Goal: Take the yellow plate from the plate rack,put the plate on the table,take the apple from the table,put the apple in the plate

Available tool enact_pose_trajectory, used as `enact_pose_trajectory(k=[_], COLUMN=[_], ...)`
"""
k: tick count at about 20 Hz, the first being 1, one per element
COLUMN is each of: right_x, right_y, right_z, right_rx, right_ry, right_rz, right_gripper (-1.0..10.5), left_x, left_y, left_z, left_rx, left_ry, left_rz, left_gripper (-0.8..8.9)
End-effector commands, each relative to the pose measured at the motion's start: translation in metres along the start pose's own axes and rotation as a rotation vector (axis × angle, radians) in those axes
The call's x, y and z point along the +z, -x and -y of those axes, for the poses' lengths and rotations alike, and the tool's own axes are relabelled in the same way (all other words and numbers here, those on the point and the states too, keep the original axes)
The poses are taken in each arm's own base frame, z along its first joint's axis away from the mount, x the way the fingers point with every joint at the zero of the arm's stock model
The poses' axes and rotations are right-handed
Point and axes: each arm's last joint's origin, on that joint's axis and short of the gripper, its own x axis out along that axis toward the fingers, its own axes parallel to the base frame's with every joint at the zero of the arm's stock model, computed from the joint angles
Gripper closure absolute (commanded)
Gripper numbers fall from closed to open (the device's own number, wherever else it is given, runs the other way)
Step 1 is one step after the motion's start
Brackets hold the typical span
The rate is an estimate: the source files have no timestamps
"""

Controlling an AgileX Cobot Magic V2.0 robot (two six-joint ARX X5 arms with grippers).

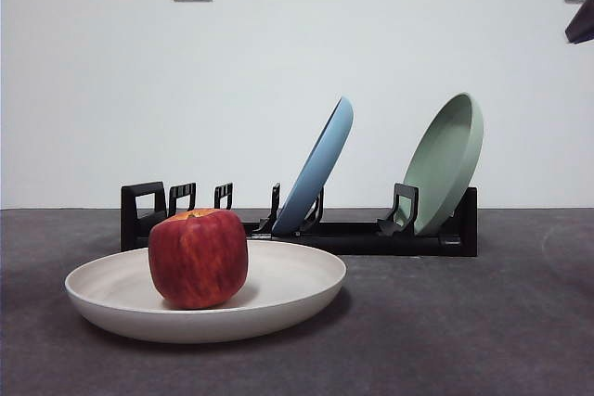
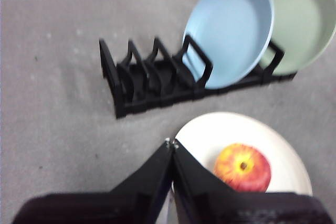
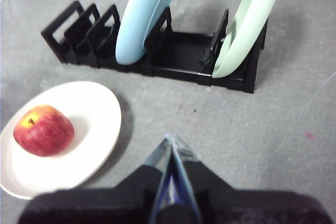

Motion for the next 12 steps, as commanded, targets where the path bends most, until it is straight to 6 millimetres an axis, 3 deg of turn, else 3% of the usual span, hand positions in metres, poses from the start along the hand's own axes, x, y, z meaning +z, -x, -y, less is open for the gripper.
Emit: enact_pose_trajectory(k=[1,12], right_x=[-0.001,-0.001], right_y=[-0.001,-0.001], right_z=[0.000,0.000], right_rx=[0.000,-0.001], right_ry=[-0.041,-0.042], right_rz=[0.001,0.002], right_gripper=[9.5,9.5], left_x=[-0.002,-0.005], left_y=[0.000,-0.009], left_z=[0.000,-0.001], left_rx=[0.005,0.016], left_ry=[0.045,0.049], left_rz=[-0.020,-0.078], left_gripper=[8.17,8.17])
